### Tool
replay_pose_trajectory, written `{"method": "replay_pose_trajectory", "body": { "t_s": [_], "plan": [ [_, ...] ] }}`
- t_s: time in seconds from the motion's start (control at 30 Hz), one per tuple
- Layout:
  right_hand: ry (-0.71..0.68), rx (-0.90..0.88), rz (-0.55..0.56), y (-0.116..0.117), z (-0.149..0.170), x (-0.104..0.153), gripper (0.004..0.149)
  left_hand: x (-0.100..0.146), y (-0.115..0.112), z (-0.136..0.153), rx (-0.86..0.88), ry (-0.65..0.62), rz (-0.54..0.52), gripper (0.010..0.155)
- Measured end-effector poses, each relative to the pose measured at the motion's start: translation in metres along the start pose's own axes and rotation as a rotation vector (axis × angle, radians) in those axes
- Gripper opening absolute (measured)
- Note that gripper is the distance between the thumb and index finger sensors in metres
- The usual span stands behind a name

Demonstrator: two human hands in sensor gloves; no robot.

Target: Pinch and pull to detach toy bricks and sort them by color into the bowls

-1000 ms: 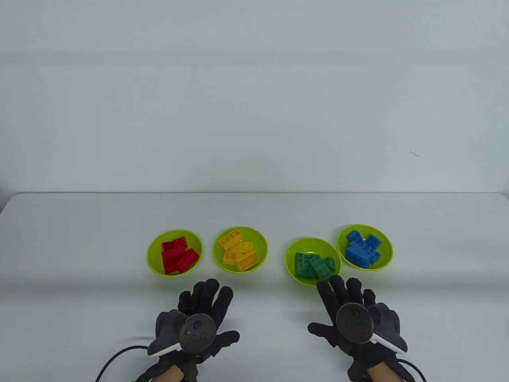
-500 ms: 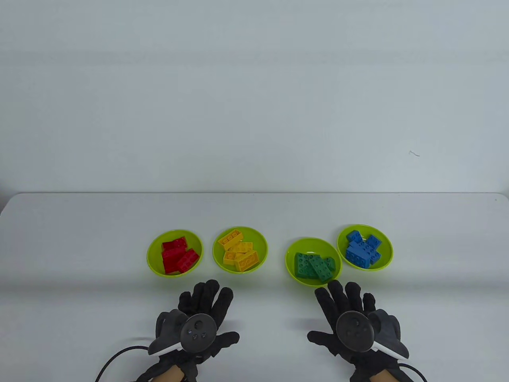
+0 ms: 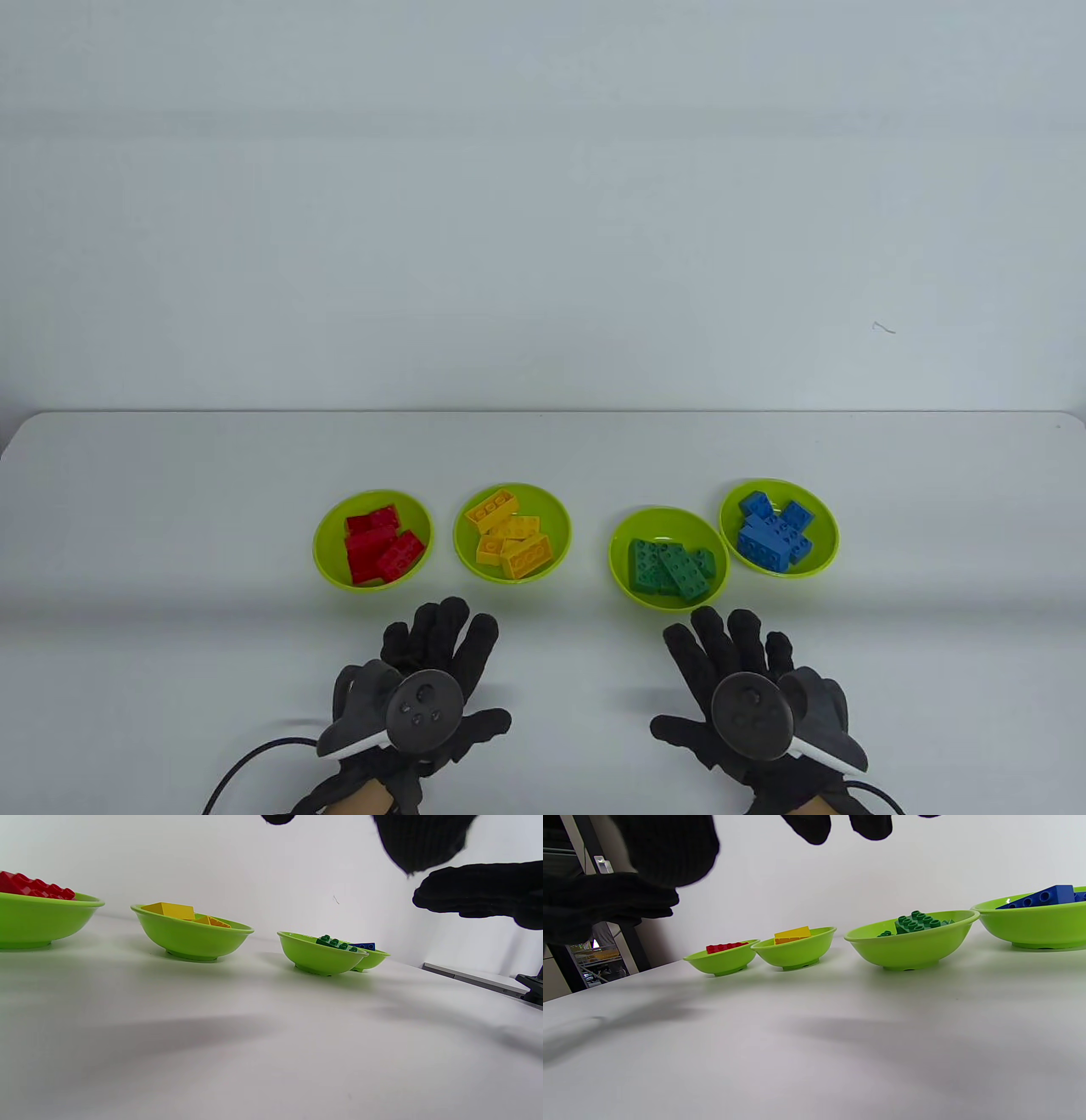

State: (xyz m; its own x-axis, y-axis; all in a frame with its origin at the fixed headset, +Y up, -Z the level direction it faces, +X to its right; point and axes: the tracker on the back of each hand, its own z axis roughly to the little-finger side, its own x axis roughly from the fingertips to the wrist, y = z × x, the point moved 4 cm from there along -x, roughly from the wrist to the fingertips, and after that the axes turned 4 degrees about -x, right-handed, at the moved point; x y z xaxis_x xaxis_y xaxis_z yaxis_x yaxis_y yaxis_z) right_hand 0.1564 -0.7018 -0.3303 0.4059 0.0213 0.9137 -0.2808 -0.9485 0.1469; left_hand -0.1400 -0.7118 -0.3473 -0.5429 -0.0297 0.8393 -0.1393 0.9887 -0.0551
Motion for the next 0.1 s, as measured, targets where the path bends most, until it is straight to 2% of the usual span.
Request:
{"method": "replay_pose_trajectory", "body": {
  "t_s": [0.1],
  "plan": [
    [-0.001,-0.003,-0.007,0.0008,-0.0008,0.0006,0.087,0.0002,0.0,-0.0004,-0.002,0.001,0.002,0.092]
  ]
}}
